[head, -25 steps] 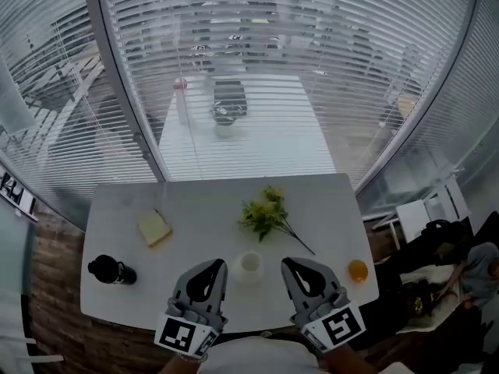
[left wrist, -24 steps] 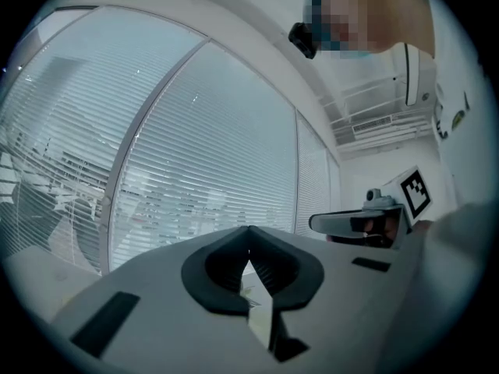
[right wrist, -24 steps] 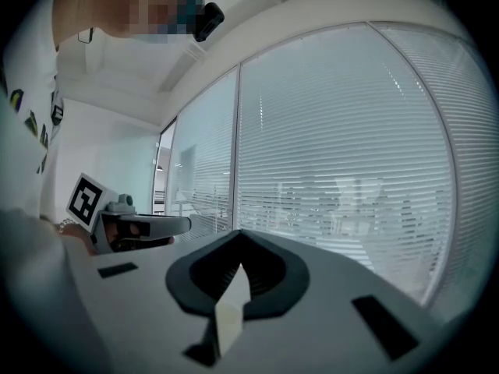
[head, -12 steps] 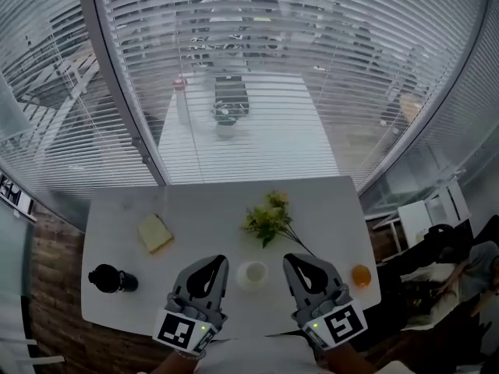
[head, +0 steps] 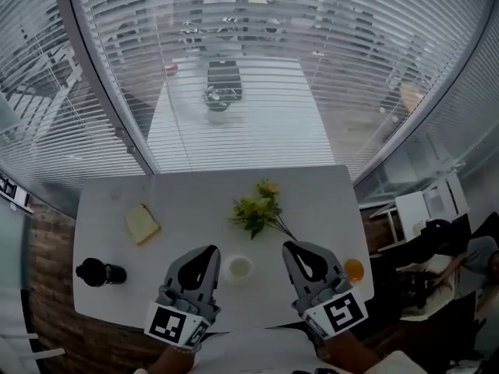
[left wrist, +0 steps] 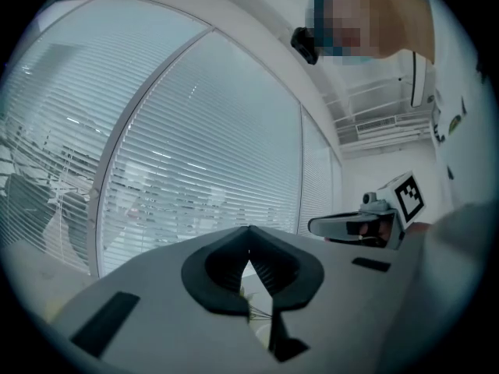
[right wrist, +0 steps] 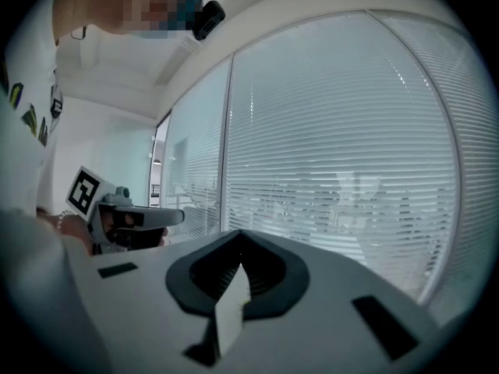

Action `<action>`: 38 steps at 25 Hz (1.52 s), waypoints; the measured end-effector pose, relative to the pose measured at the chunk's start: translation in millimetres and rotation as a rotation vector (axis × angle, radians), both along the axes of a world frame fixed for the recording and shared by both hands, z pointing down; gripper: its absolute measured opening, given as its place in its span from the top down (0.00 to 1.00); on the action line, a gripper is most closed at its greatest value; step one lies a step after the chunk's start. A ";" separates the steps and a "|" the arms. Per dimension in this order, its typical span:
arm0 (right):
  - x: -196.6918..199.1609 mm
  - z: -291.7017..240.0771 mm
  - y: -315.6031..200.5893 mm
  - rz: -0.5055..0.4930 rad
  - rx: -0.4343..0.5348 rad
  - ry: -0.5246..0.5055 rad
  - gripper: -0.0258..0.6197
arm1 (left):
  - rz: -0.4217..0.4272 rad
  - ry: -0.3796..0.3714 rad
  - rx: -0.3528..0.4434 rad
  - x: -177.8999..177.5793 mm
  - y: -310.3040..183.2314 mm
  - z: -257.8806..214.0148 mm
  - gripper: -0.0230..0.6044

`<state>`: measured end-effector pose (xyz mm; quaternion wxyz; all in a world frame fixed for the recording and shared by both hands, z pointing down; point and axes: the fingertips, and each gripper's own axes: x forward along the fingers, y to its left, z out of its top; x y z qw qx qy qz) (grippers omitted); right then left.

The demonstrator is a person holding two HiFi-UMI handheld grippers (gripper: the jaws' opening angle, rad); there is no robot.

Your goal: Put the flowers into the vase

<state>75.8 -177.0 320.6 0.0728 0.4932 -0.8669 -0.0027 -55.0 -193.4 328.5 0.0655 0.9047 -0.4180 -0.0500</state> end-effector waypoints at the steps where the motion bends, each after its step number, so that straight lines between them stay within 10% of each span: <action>1: 3.4 6.5 -2.8 0.007 -0.022 0.014 0.95 | -0.006 0.001 -0.003 -0.6 -0.3 1.8 0.94; 38: 70.3 272.8 -112.3 -0.153 -0.640 0.292 0.69 | -0.011 -0.028 -0.234 -12.1 24.5 111.3 0.94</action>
